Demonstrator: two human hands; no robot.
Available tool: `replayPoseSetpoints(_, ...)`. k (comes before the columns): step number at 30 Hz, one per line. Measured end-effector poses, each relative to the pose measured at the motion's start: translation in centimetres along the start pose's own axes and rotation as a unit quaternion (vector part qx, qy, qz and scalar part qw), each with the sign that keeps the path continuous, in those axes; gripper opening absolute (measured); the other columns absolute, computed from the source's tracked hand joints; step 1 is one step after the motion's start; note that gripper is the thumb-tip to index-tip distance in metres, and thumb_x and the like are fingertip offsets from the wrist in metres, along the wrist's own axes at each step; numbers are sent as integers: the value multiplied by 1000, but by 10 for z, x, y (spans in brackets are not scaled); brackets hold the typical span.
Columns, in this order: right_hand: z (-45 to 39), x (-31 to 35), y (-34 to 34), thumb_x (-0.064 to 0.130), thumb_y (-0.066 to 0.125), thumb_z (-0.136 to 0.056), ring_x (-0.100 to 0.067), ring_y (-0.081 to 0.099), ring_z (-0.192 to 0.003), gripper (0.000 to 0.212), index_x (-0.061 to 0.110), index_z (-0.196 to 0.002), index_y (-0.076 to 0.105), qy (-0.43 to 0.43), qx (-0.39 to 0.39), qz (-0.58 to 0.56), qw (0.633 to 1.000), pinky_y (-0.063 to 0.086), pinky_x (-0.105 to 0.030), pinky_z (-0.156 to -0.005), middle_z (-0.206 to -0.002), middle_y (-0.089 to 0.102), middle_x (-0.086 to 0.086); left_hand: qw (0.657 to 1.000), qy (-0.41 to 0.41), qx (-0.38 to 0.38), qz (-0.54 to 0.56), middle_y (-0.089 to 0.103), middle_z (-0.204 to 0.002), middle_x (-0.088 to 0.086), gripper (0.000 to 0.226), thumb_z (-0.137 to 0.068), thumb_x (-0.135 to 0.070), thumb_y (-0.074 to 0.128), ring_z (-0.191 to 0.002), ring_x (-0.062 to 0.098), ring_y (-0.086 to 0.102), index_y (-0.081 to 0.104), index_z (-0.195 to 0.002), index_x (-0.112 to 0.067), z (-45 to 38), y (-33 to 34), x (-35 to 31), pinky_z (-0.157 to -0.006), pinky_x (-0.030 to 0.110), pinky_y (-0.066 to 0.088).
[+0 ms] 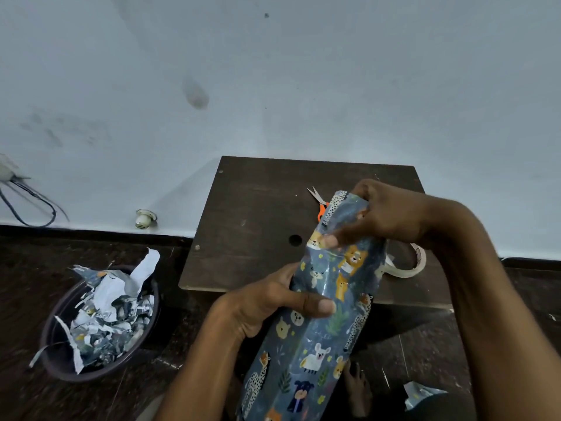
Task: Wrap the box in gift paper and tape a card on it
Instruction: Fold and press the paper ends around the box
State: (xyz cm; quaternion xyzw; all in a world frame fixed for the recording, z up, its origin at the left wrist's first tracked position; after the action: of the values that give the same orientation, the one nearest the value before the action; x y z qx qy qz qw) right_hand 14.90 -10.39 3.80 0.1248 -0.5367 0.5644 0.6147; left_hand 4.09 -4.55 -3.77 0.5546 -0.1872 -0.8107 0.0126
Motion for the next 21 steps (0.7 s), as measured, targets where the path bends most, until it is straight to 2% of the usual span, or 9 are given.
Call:
replayPoseSetpoints(3, 4, -3, -3, 35, 96, -61, -37, 74, -80, 32, 12, -77, 82, -6, 9, -45, 999, 59, -56, -85, -87, 78, -18, 1000, 0, 11, 0, 76, -110, -3, 43, -65, -22, 76, -103, 16, 71, 78, -105, -37, 0, 2, -2, -88, 28, 55)
replayPoseSetpoints(5, 5, -5, -5, 35, 93, -65, -36, 73, -79, 28, 12, -77, 82, -13, 4, -61, 998, 59, -58, -85, -87, 77, -19, 1000, -1, 21, 3, 77, -106, -7, 42, -64, -22, 75, -100, 12, 72, 79, -101, -41, 0, 4, -4, -85, 25, 56)
replayPoseSetpoints(10, 4, -3, -17, 33, 83, -69, -26, 75, -77, 34, 4, -87, 79, -54, -45, -76, 995, 59, -31, -65, -87, 78, -14, 1000, 20, 5, 7, 77, -107, -6, 42, -60, -26, 77, -101, 14, 72, 79, -100, -42, -2, -3, -3, -86, 26, 56)
replayPoseSetpoints(13, 4, 9, -34, 19, 81, -81, -15, 70, -68, 19, 2, -88, 78, -146, -174, -120, 967, 54, -23, -60, -78, 77, -9, 998, 39, -40, 38, 76, -109, 0, 46, -55, -26, 79, -103, 21, 72, 79, -101, -35, -5, -17, 1, -91, 35, 56)
replayPoseSetpoints(15, 12, 8, -50, 15, 81, -85, -13, 69, -75, 15, 4, -94, 78, -208, -317, -158, 912, 54, -25, -68, -86, 77, -9, 992, 54, -80, 80, 76, -108, 6, 52, -49, -25, 84, -101, 28, 72, 80, -101, -27, -8, -28, 2, -93, 44, 56)
replayPoseSetpoints(17, 22, -4, -60, 26, 79, -83, -15, 69, -87, 24, 13, -102, 76, -201, -460, -138, 854, 56, -33, -76, -102, 75, -5, 982, 68, -115, 135, 74, -111, 17, 67, -42, -25, 92, -100, 37, 70, 78, -107, -14, -7, -37, 1, -95, 50, 54)
replayPoseSetpoints(18, 28, -11, -60, 34, 78, -80, -17, 68, -92, 30, 20, -105, 73, -176, -508, -116, 835, 57, -37, -80, -107, 72, -1, 975, 78, -129, 164, 73, -110, 19, 64, -46, -23, 91, -95, 37, 71, 78, -107, -10, -7, -40, -2, -91, 50, 55)
replayPoseSetpoints(19, 29, -17, -57, 41, 79, -76, -18, 67, -95, 37, 24, -108, 69, -151, -524, -108, 831, 58, -40, -82, -110, 69, 1, 966, 94, -143, 194, 74, -104, 19, 48, -55, -19, 83, -87, 36, 72, 79, -101, -8, -6, -44, -5, -83, 47, 59)
replayPoseSetpoints(21, 18, -29, -41, 46, 80, -72, -19, 65, -97, 51, 25, -114, 61, -94, -468, -149, 866, 59, -41, -80, -109, 64, 0, 945, 115, -181, 247, 75, -90, 17, 30, -66, -14, 65, -71, 32, 72, 79, -91, -5, -3, -52, -8, -66, 39, 62)
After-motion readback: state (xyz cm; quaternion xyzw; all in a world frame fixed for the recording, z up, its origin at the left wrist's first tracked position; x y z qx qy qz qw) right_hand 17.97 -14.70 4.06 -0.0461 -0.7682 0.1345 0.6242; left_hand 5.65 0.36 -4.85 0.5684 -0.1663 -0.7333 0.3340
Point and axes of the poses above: each hand's wrist, its own z-axis away from the middle knuckle, its own y-axis out of the palm, x = y × z, the point moved 9 cm from there along -z, towards the middle knuckle
